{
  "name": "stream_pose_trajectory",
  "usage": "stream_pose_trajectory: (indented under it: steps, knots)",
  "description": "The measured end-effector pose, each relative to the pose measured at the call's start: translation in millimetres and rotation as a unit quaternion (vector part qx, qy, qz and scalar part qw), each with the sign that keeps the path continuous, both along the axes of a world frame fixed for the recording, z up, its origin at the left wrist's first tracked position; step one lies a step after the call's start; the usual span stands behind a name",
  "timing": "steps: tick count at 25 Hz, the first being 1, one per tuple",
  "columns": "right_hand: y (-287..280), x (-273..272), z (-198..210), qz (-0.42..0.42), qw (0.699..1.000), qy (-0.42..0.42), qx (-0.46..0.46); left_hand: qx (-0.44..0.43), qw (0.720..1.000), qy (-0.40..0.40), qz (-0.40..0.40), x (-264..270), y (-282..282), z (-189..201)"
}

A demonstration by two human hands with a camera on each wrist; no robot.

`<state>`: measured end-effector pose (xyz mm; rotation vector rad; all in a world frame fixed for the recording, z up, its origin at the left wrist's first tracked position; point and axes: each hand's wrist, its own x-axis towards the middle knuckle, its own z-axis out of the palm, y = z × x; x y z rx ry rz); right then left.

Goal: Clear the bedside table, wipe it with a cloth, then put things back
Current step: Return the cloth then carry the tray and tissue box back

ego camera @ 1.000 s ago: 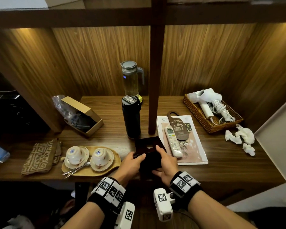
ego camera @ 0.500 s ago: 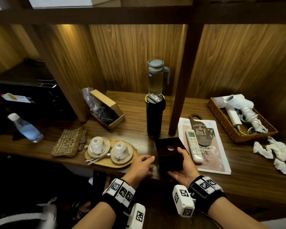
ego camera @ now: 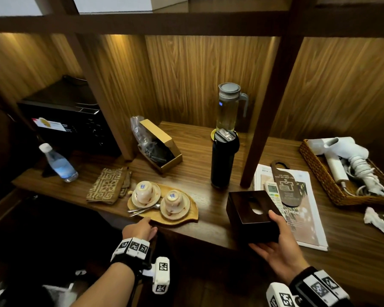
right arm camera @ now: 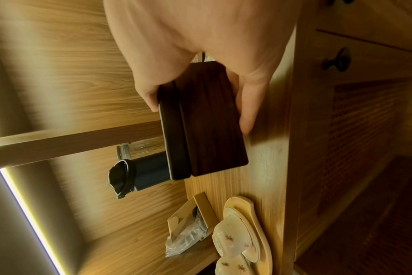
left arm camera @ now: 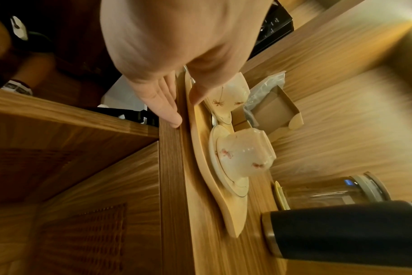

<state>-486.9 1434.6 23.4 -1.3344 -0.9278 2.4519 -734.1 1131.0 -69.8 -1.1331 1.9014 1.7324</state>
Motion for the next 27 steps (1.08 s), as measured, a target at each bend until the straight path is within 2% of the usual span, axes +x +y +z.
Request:
stream_pose_trajectory:
  steps: [5, 9, 14, 18, 24, 27]
  knots:
    - [4, 9, 9, 0.008, 0.999, 0.005, 0.035, -0.020, 0.999, 0.019, -0.026, -4, 5, 9]
    - [2, 9, 13, 0.015, 0.999, 0.006, 0.036, -0.025, 1.000, 0.016, -0.010, -13, 12, 10]
    - [1, 9, 15, 0.017, 0.999, 0.006, 0.028, -0.031, 0.996, -0.021, -0.081, -19, 22, 7]
    - [2, 10, 15, 0.021, 0.999, 0.001, 0.024, -0.012, 0.988, -0.012, -0.151, -20, 20, 15]
    - [3, 9, 17, 0.024, 0.999, -0.005, 0.024, -0.061, 0.991, -0.035, -0.116, -31, 27, 32]
    - [3, 9, 18, 0.021, 0.999, -0.009, 0.025, -0.015, 0.994, 0.009, -0.105, -23, 27, 32]
